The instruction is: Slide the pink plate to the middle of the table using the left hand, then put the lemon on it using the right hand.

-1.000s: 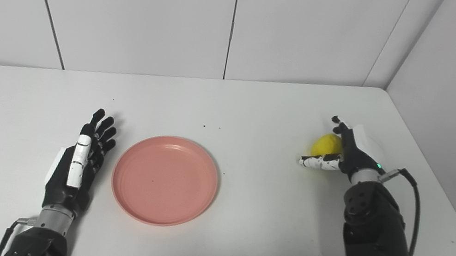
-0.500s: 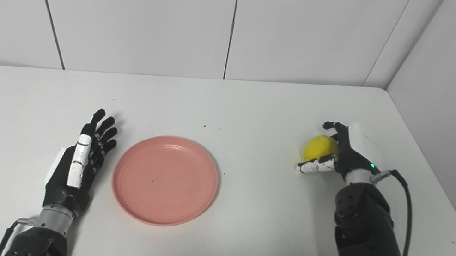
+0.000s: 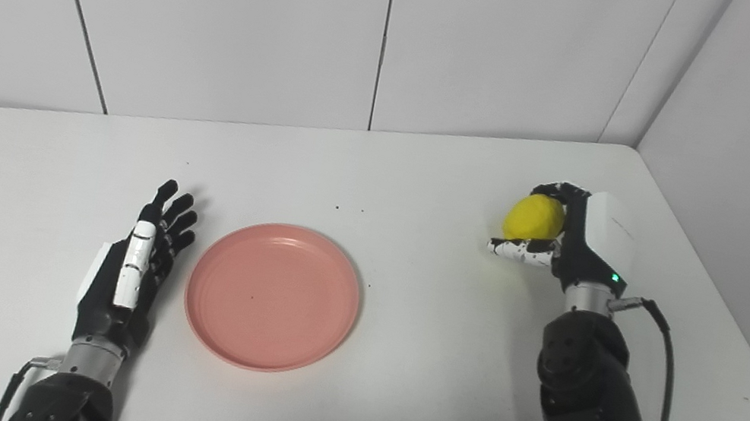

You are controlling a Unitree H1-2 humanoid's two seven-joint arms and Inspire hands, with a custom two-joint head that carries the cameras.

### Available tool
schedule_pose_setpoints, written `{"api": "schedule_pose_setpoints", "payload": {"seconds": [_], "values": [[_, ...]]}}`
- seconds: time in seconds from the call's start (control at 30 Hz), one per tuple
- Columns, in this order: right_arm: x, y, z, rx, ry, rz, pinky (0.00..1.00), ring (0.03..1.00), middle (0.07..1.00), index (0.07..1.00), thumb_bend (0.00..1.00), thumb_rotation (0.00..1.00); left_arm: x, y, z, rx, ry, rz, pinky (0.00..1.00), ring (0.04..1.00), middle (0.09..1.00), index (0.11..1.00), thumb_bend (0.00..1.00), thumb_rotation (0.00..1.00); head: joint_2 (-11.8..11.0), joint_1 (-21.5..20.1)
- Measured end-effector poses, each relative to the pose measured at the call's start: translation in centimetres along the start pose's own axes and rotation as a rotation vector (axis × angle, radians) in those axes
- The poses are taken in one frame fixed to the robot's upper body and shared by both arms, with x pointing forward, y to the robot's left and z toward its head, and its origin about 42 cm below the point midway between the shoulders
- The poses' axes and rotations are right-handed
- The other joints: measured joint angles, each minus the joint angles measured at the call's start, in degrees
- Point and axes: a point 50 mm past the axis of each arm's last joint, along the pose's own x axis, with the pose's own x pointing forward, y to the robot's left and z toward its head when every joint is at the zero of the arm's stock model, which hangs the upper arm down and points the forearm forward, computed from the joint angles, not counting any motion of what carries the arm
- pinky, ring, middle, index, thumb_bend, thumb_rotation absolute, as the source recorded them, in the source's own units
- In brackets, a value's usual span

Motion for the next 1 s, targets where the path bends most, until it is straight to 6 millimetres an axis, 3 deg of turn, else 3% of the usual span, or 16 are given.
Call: {"api": "schedule_pose_setpoints", "payload": {"seconds": [0.23, 0.4, 0.53, 0.73, 1.0], "values": [[-1.9, 2.4, 2.2, 0.295, -0.007, -0.051, 0.39, 0.418, 0.494, 0.515, 0.52, 0.00, 0.1, -0.5, 0.0, 0.008, -0.003, 0.017, 0.93, 0.934, 0.938, 0.937, 0.49, 1.00, 0.5, 9.2], [-4.1, 5.0, 5.5, 0.468, -0.027, -0.014, 0.42, 0.446, 0.489, 0.507, 0.52, 0.00, 0.0, -1.6, -0.1, 0.019, -0.007, 0.029, 0.90, 0.920, 0.927, 0.929, 0.47, 1.00, 0.6, 11.5], [-5.1, 6.4, 7.6, 0.516, -0.080, 0.034, 0.41, 0.435, 0.496, 0.508, 0.52, 0.00, 0.0, -1.8, -0.1, 0.029, -0.006, 0.027, 0.91, 0.925, 0.930, 0.935, 0.47, 1.00, 0.6, 12.4], [-6.5, 7.6, 10.6, 0.577, -0.195, 0.079, 0.38, 0.417, 0.500, 0.518, 0.51, 0.00, 0.0, -1.9, -0.1, 0.041, -0.007, 0.039, 0.93, 0.930, 0.931, 0.932, 0.48, 1.00, 0.7, 17.1], [-8.5, 9.1, 12.1, 0.603, -0.292, 0.182, 0.42, 0.435, 0.492, 0.514, 0.52, 0.00, 0.0, -2.2, -0.2, 0.062, -0.006, 0.041, 0.92, 0.941, 0.944, 0.939, 0.50, 1.00, 0.4, 20.3]]}}
